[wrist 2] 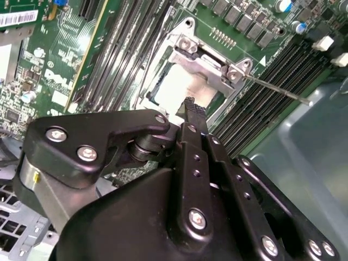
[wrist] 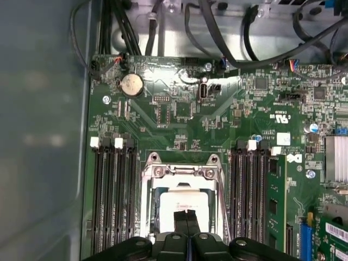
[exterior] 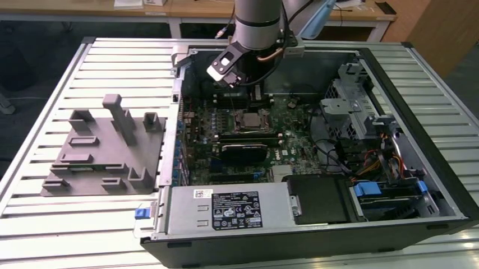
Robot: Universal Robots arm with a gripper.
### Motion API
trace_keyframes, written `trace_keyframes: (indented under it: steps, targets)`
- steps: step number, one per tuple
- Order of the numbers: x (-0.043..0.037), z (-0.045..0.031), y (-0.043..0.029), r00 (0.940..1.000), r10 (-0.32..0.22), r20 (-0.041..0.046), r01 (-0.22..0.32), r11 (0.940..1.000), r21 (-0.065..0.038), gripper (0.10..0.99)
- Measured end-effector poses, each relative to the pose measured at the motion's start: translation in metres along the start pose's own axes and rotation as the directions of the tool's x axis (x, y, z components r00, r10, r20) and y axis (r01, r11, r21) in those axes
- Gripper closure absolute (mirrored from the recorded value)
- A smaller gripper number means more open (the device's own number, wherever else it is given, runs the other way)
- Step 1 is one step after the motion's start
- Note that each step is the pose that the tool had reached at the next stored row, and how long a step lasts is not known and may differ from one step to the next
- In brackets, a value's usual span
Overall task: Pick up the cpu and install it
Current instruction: 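Close the cpu cover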
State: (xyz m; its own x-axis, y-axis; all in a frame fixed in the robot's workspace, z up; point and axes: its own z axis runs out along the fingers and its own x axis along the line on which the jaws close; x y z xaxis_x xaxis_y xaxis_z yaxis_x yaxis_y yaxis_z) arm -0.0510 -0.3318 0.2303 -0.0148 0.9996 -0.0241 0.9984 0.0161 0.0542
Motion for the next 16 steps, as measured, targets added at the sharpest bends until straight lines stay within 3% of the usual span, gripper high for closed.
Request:
trace_keyframes:
  steps: [10,16]
  targets:
    - [-0.0001,0.0018,-0.0011,1.0000,-0.003,-0.0001,0.003,1.0000,0.000,0.980]
    - [-0.0001,0.0019,-0.0011,0.9972,-0.075,-0.0035,0.075,0.9972,-0.002,0.980]
